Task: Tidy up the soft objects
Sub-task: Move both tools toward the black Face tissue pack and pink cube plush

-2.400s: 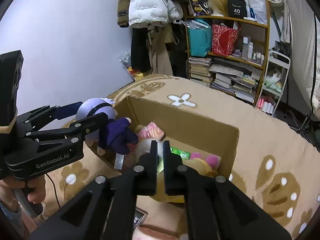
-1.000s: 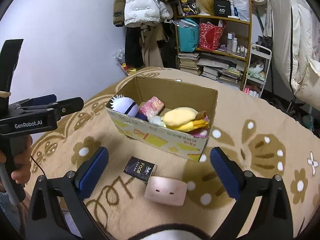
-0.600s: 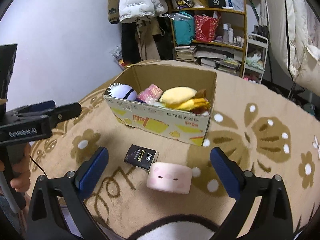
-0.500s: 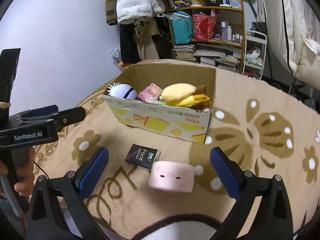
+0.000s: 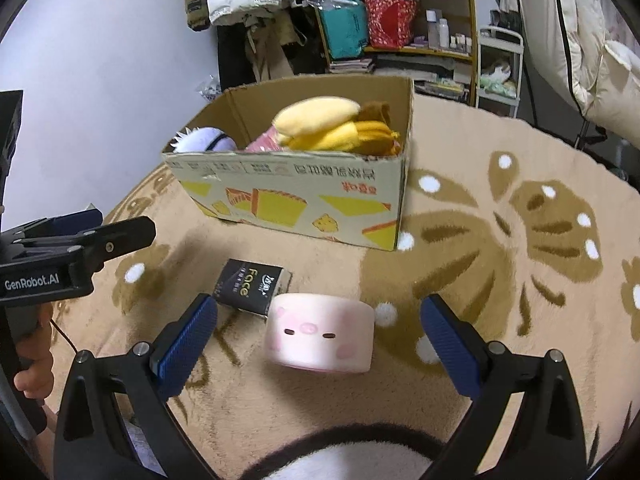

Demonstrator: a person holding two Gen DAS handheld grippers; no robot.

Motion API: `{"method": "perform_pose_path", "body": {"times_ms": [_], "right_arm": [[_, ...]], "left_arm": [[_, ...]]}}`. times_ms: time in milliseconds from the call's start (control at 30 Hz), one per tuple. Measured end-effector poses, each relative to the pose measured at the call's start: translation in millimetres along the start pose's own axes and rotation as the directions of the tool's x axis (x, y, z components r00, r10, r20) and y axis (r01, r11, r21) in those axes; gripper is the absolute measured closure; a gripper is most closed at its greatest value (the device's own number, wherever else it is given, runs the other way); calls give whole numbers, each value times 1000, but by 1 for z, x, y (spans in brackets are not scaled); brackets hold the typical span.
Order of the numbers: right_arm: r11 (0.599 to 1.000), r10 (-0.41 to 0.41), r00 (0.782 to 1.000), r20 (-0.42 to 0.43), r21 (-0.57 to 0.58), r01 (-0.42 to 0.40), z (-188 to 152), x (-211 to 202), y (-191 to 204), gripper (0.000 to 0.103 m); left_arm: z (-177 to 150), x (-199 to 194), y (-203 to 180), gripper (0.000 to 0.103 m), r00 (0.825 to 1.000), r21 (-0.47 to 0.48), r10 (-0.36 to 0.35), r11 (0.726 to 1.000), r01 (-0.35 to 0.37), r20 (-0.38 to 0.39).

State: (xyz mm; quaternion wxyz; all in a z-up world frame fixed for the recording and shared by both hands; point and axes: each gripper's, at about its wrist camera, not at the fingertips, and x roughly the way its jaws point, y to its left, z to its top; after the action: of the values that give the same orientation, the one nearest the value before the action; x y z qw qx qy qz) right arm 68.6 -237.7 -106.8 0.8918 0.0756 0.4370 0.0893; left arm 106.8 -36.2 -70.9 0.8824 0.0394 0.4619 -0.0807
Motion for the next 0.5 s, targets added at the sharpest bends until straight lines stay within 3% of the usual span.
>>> {"method": "perform_pose_path", "body": {"times_ms": [500], "right_arm": [[997,20,994,-103,77,-12,-12,39,-17,0]], "left_arm": [[1,38,-14,2,997,32,-20,999,23,-75]]}}
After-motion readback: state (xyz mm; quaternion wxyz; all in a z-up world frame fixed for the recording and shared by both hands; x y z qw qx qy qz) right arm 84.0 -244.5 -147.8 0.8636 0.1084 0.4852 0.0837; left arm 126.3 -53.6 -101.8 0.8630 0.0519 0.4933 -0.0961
